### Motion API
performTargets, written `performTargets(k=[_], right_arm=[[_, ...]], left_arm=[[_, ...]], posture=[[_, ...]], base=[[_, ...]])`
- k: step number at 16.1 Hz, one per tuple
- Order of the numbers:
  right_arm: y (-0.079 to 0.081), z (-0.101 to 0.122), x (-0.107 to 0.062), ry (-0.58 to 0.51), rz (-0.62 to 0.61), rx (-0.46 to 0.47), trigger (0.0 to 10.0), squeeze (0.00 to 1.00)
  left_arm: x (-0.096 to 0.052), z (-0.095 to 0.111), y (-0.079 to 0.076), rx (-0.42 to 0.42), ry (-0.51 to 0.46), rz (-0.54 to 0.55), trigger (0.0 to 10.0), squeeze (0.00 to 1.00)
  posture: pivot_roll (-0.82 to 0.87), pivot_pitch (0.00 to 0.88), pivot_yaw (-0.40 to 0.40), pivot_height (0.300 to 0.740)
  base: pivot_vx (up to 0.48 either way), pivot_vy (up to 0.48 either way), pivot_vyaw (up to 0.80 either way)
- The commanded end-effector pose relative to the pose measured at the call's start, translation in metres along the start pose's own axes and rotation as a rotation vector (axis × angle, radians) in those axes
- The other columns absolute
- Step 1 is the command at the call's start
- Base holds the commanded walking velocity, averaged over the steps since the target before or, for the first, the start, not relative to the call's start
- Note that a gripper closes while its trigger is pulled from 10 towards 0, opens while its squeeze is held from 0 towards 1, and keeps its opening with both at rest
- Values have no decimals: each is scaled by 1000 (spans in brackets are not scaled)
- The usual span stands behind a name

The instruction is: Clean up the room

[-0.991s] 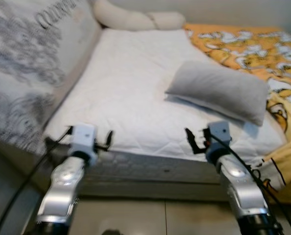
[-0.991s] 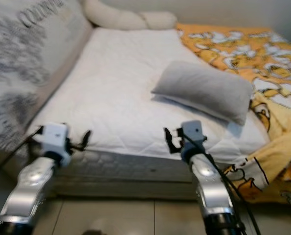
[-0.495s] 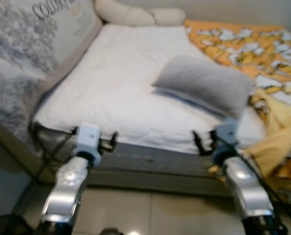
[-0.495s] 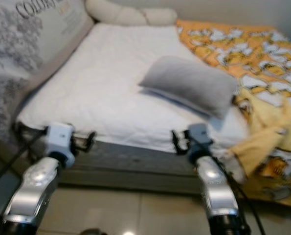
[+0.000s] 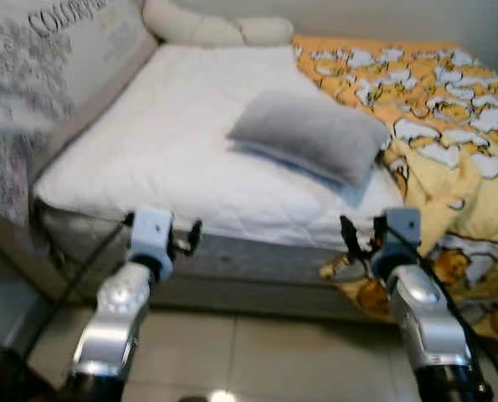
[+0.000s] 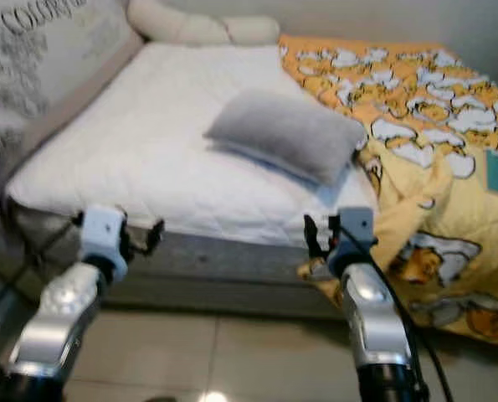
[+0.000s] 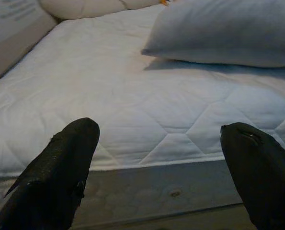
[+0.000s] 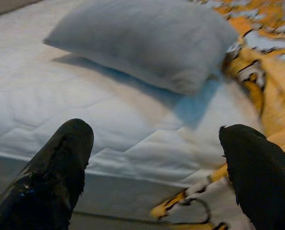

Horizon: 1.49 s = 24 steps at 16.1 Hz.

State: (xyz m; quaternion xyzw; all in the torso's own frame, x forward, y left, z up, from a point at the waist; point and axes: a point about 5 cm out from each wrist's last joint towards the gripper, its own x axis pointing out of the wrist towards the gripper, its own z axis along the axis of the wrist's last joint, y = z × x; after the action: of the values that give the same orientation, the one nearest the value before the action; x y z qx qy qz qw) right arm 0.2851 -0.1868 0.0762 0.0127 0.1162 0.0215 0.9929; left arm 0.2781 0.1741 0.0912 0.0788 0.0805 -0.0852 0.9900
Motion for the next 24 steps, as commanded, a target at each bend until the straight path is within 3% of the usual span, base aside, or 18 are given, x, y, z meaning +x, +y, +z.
performTargets(k=[1,7,14,21,24], right_arm=[[8,8,4,-26,28,19,10000,0],[17,15,8,-57,69,14,10000,0],[14,15,11,-52,59,6,10000,0],[14,15,10,-53,55,10,10000,0],[14,17,11,-68,60,-7,10000,0]], left_arm=[[2,1,4,-16,-8,3,10000,0],[4,3,7,-42,-12,13,10000,0],[5,3,7,-45,-9,17,10000,0],[6,3,6,-38,-8,5,10000,0],[6,3,7,-40,-5,15,10000,0]], posture=[[90,0,6,740],[98,0,0,740],[99,0,-2,740],[93,0,3,740],[94,0,2,740]], base=[[0,0,0],[0,0,0],[0,0,0],[264,0,-760],[283,0,0]])
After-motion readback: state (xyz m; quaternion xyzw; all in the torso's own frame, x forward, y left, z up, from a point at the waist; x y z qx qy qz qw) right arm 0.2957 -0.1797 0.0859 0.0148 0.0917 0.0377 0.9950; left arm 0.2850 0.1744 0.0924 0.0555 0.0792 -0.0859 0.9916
